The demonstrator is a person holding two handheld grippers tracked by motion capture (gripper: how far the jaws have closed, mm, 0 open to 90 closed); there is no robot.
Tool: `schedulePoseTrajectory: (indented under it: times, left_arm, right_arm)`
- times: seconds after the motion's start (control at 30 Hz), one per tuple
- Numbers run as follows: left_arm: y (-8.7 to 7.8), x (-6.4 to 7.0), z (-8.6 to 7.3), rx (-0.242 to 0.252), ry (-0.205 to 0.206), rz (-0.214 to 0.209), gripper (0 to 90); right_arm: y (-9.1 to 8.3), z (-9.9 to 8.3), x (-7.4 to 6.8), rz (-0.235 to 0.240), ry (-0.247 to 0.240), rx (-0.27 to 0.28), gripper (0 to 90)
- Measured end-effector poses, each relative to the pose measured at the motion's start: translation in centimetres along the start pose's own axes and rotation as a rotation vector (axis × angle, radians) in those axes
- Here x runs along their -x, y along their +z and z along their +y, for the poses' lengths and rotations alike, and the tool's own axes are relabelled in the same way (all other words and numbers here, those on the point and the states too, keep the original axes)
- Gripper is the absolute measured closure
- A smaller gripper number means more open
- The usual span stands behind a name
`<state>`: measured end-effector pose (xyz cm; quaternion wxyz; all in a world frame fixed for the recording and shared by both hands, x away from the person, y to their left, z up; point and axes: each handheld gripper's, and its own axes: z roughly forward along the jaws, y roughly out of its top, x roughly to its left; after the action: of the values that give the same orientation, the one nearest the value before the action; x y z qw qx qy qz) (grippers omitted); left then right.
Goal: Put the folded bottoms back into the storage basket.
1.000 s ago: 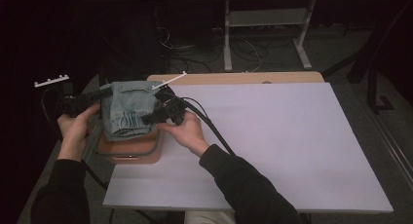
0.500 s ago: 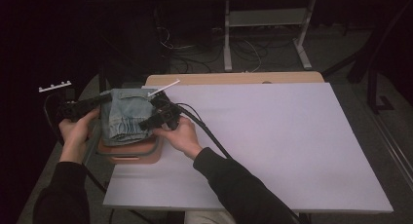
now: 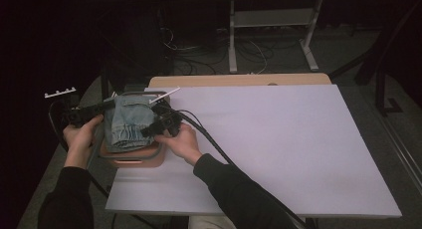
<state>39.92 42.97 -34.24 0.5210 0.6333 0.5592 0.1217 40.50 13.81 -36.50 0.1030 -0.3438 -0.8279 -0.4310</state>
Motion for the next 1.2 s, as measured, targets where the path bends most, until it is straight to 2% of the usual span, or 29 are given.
schedulePoseTrajectory:
  times: [0.43, 0.57, 0.73, 0.83, 0.9, 0.93, 1.03, 1.17, 1.2]
  left_arm:
    - [1.4, -0.5, -0.3, -0.046, 0.003, 0.028, 71.7]
    - [1.5, -0.6, -0.3, -0.056, -0.008, 0.038, 70.3]
    - [1.7, -0.5, -0.3, -0.065, -0.023, 0.054, 64.9]
    - [1.6, -0.4, -0.2, -0.056, -0.021, 0.064, 59.0]
    - [1.7, -0.4, -0.1, -0.058, -0.034, 0.059, 52.7]
    - [1.7, -0.4, -0.1, -0.065, -0.024, 0.059, 51.1]
    - [1.8, -0.3, 0.0, -0.072, -0.024, 0.071, 44.3]
    - [1.7, -0.2, 0.2, -0.039, -0.04, 0.046, 39.9]
    - [1.6, -0.1, 0.3, -0.032, -0.041, 0.025, 39.3]
  right_arm:
    - [0.7, -0.3, 0.5, -0.011, 0.018, -0.03, 57.5]
    - [0.8, -0.3, 0.5, -0.017, 0.025, -0.034, 55.5]
    - [0.9, -0.4, 0.4, -0.022, 0.02, -0.049, 53.6]
    - [0.8, -0.4, 0.4, -0.011, 0.02, -0.052, 50.2]
    - [0.7, -0.3, 0.3, -0.001, 0.029, -0.053, 47.3]
    - [0.6, -0.3, 0.3, 0.002, 0.031, -0.054, 46.4]
    - [0.2, -0.2, 0.1, -0.014, 0.008, -0.052, 44.4]
    - [-1.1, 0.2, 0.0, -0.02, -0.016, -0.018, 41.6]
    - [-1.4, 0.3, 0.0, -0.028, -0.028, -0.012, 42.1]
